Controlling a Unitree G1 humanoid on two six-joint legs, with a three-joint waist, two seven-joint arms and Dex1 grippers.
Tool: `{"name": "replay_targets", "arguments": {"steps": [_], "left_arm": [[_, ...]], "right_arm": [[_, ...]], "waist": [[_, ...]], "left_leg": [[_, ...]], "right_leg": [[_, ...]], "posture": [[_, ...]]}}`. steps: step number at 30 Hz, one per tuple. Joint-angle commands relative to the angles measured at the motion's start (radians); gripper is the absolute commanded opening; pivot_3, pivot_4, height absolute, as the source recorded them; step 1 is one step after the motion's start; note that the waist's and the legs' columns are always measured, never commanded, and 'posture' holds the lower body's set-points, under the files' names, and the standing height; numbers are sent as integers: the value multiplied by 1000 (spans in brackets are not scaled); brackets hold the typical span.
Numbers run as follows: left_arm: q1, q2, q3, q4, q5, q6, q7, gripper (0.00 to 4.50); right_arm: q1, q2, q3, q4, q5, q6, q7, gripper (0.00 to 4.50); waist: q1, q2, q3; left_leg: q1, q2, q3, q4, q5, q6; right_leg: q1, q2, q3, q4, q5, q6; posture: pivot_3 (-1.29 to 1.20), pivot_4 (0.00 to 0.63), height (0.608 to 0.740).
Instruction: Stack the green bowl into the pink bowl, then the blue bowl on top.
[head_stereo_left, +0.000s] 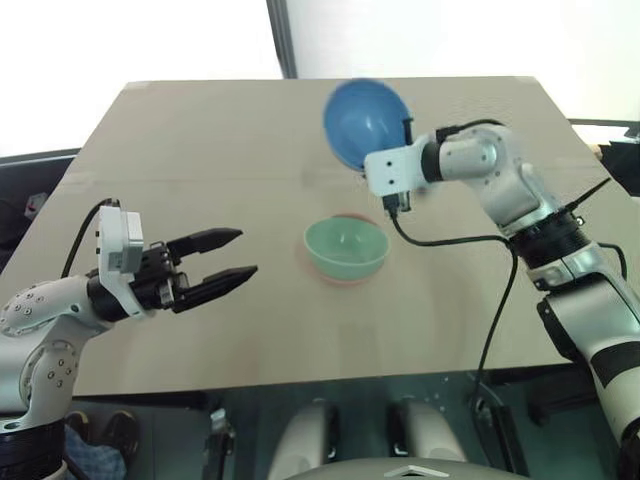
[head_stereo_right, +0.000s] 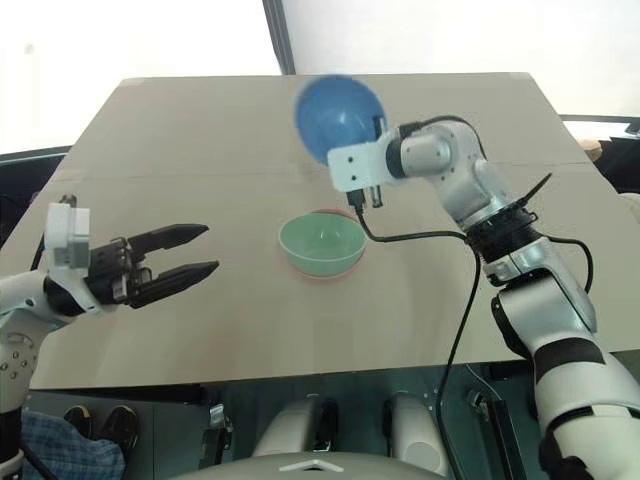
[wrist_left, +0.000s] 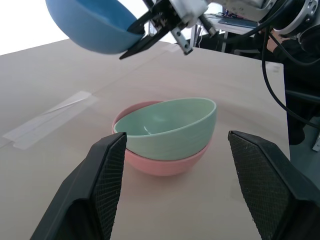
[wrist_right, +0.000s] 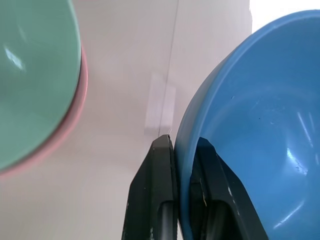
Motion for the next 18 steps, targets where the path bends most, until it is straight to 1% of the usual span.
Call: {"name": "replay_targets", "arguments": {"steps": [1, 4, 9, 10, 12, 13, 15, 17, 18], "left_arm": [[-26, 11, 2, 19, -7, -24, -32, 3425], [-63, 9, -3, 48, -11, -24, -40, 3425], [-129, -10, -5, 83, -18, -34, -24, 3425], [-140, -14, -5, 88, -21, -35, -22, 3425], [-157, -23, -2, 94, -24, -42, -20, 3425], [-163, -27, -1, 98, -22, -46, -17, 3425], [-181, -35, -2, 115, -3, -64, -3, 3425], [-199, -42, -6, 137, 25, -91, 14, 3425], [-204, -44, -7, 142, 29, -97, 18, 3425]], "right_arm": [[44, -40, -52, -265, 115, 155, 121, 58], [79, -68, -61, -393, 183, 266, 179, 58], [130, -100, -54, -504, 238, 362, 211, 58], [136, -104, -50, -516, 242, 375, 210, 397], [144, -109, -45, -532, 250, 395, 211, 828], [148, -111, -43, -537, 253, 403, 210, 1120], [153, -114, -39, -544, 257, 416, 207, 1839], [156, -119, -34, -549, 265, 425, 215, 2288], [156, -121, -32, -550, 269, 427, 216, 2754]], "waist": [[6, 0, 0], [8, 0, 0], [20, 0, 0], [20, 0, 0], [20, 0, 0], [21, -1, 0], [20, -1, 0], [21, -1, 0], [21, -1, 0]], "left_leg": [[0, 0, 0, 0, 0, 0], [0, 0, 0, 1, 0, 0], [1, 0, 0, 1, 0, 0], [1, 0, 0, 1, 0, 0], [0, 0, 0, 1, 0, 0], [0, 0, 0, 1, 0, 0], [0, 0, 0, 1, 0, 1], [0, 0, 0, 1, 0, 0], [0, 0, 0, 1, 0, 0]], "right_leg": [[0, 0, 0, 0, 0, 0], [0, -1, 0, 0, 0, 0], [0, -1, 0, 0, 0, 0], [0, -1, 0, 0, 0, 0], [0, -1, 0, 0, 0, 0], [0, -1, 0, 0, 0, 0], [0, -1, 0, 0, 0, 0], [0, -1, 0, 0, 0, 0], [0, -1, 0, 0, 0, 0]], "posture": [[0, 150, 740], [0, 150, 740], [0, 150, 740], [0, 150, 740], [0, 150, 740], [0, 150, 740], [0, 150, 740], [0, 150, 740], [0, 150, 740]]}}
